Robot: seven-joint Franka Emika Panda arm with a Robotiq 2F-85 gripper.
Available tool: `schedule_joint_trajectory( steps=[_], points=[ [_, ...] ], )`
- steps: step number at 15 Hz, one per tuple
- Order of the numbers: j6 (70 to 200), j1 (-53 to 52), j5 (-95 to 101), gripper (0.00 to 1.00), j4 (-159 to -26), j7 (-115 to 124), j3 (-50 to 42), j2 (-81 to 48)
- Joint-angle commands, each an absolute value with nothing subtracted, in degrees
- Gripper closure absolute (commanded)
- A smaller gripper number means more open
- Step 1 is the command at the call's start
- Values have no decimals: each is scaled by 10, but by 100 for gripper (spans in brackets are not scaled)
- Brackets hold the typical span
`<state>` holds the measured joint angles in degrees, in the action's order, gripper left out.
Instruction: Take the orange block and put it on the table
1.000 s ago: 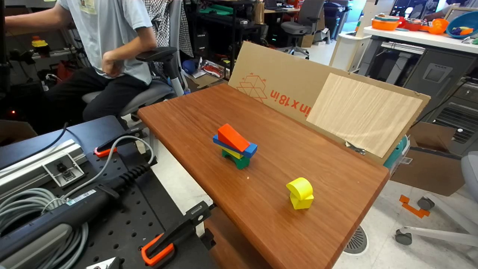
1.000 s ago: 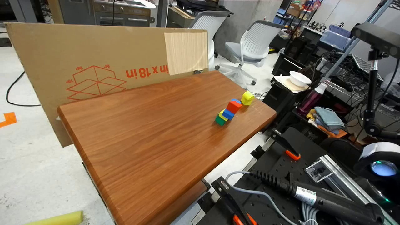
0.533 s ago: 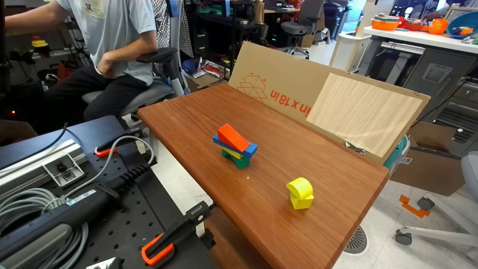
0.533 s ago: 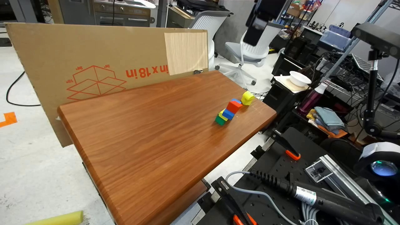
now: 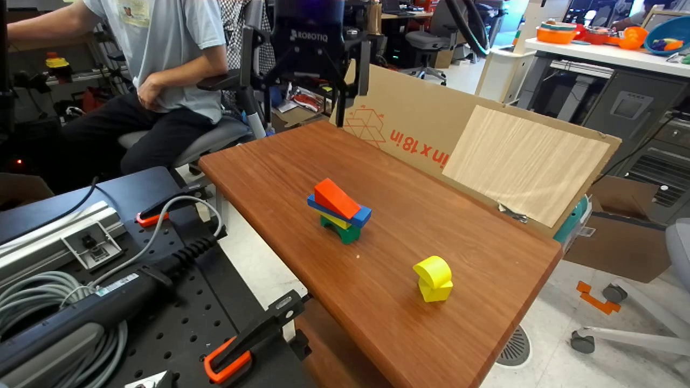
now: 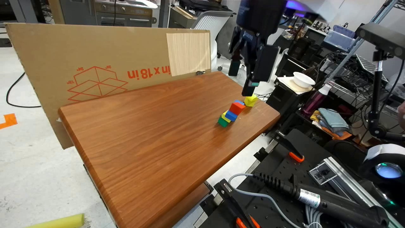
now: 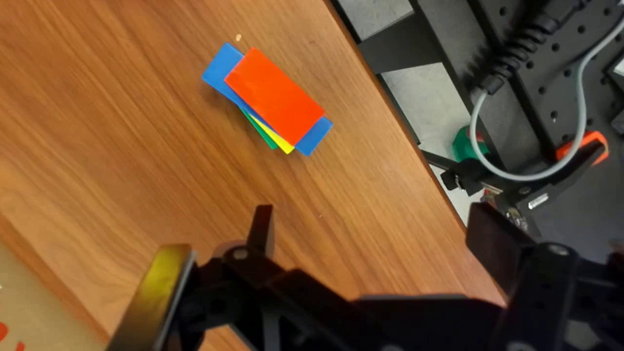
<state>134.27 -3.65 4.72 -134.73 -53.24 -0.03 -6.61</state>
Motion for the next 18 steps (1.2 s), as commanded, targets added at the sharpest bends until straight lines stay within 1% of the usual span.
schedule_joint_trajectory(
  steps=[1, 5, 10, 18],
  points=[
    [1331, -14, 86, 0, -1288, -623, 11, -146],
    [1322, -5, 162, 0, -1254, -685, 8, -189],
    [1330, -6, 244, 0, -1230, -693, -1, -223],
    [1321, -8, 289, 0, -1218, -693, -1, -255]
  ],
)
